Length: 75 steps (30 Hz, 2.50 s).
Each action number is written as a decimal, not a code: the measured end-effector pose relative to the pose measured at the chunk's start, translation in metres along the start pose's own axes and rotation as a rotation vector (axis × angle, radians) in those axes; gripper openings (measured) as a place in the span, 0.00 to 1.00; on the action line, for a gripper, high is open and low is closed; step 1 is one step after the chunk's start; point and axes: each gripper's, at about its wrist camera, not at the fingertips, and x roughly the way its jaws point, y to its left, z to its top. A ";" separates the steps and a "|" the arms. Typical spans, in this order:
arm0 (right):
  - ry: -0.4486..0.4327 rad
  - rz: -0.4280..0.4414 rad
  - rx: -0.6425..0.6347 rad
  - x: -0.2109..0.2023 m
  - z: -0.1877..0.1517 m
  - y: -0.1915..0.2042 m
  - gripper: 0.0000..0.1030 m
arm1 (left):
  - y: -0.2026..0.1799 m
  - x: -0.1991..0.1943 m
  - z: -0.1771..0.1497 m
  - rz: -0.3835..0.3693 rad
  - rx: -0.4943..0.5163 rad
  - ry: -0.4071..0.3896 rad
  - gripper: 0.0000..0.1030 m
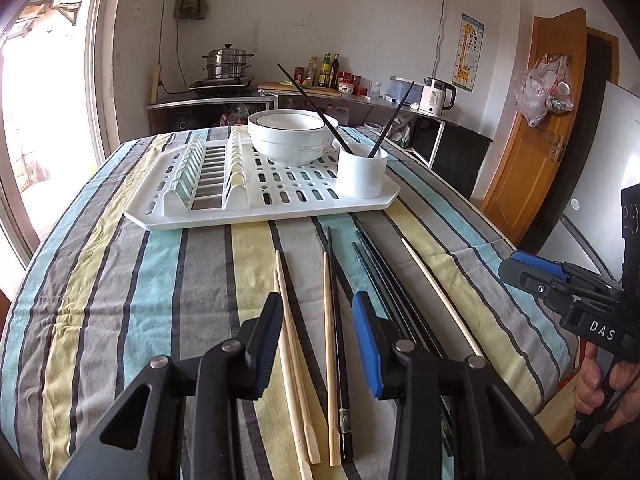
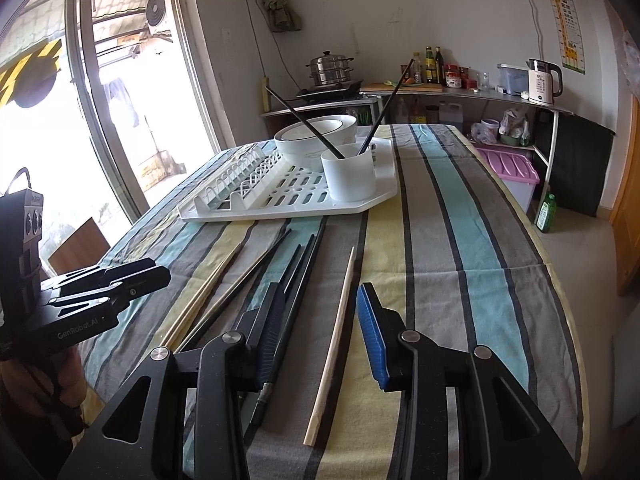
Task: Organize utensils
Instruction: 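Lower the right tool onto another black chopstick while the left tool grasps one too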
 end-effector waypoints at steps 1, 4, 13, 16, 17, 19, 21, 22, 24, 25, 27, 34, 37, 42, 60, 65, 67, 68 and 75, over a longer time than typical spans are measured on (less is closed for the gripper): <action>0.006 0.000 0.002 0.002 0.000 -0.001 0.34 | 0.001 0.003 0.001 -0.002 -0.002 0.009 0.36; 0.024 -0.003 0.006 0.009 0.000 -0.002 0.32 | 0.000 0.012 0.005 -0.008 0.005 0.032 0.35; 0.079 -0.001 0.012 0.034 0.008 -0.003 0.27 | -0.004 0.049 0.024 -0.035 0.036 0.111 0.30; 0.103 0.001 0.010 0.046 0.013 -0.002 0.24 | -0.005 0.061 0.031 -0.050 0.047 0.141 0.29; 0.111 0.002 0.010 0.049 0.013 -0.002 0.23 | -0.005 0.065 0.033 -0.048 0.055 0.149 0.28; 0.125 0.002 0.005 0.058 0.018 0.000 0.22 | -0.005 0.073 0.038 -0.052 0.069 0.167 0.28; 0.142 0.003 0.002 0.066 0.022 0.001 0.22 | -0.005 0.081 0.043 -0.059 0.079 0.185 0.28; 0.148 0.007 0.002 0.070 0.024 0.002 0.22 | -0.005 0.086 0.046 -0.061 0.082 0.194 0.27; 0.158 0.006 -0.002 0.078 0.029 0.003 0.21 | -0.006 0.095 0.049 -0.069 0.088 0.215 0.27; 0.161 0.003 -0.006 0.081 0.031 0.004 0.21 | -0.007 0.099 0.052 -0.075 0.090 0.224 0.27; 0.168 -0.001 -0.006 0.085 0.033 0.004 0.19 | -0.010 0.108 0.054 -0.083 0.102 0.244 0.26; 0.167 -0.012 0.012 0.086 0.035 -0.004 0.19 | -0.013 0.132 0.056 -0.071 0.109 0.295 0.17; 0.169 -0.016 0.016 0.087 0.036 -0.006 0.19 | -0.014 0.136 0.056 -0.060 0.113 0.299 0.13; 0.172 -0.012 0.012 0.091 0.039 -0.005 0.19 | -0.020 0.141 0.058 -0.042 0.141 0.301 0.06; 0.295 0.001 0.013 0.152 0.069 0.001 0.19 | 0.002 0.125 0.074 -0.101 0.051 0.243 0.05; 0.328 -0.010 0.004 0.164 0.072 0.004 0.19 | 0.007 0.121 0.074 -0.103 0.041 0.236 0.05; 0.344 -0.028 -0.012 0.169 0.072 0.007 0.19 | 0.009 0.121 0.074 -0.103 0.039 0.233 0.05; 0.354 -0.036 -0.015 0.172 0.073 0.009 0.18 | 0.010 0.121 0.074 -0.104 0.037 0.231 0.05; 0.383 -0.051 -0.002 0.178 0.077 0.010 0.09 | 0.014 0.118 0.073 -0.107 0.030 0.228 0.05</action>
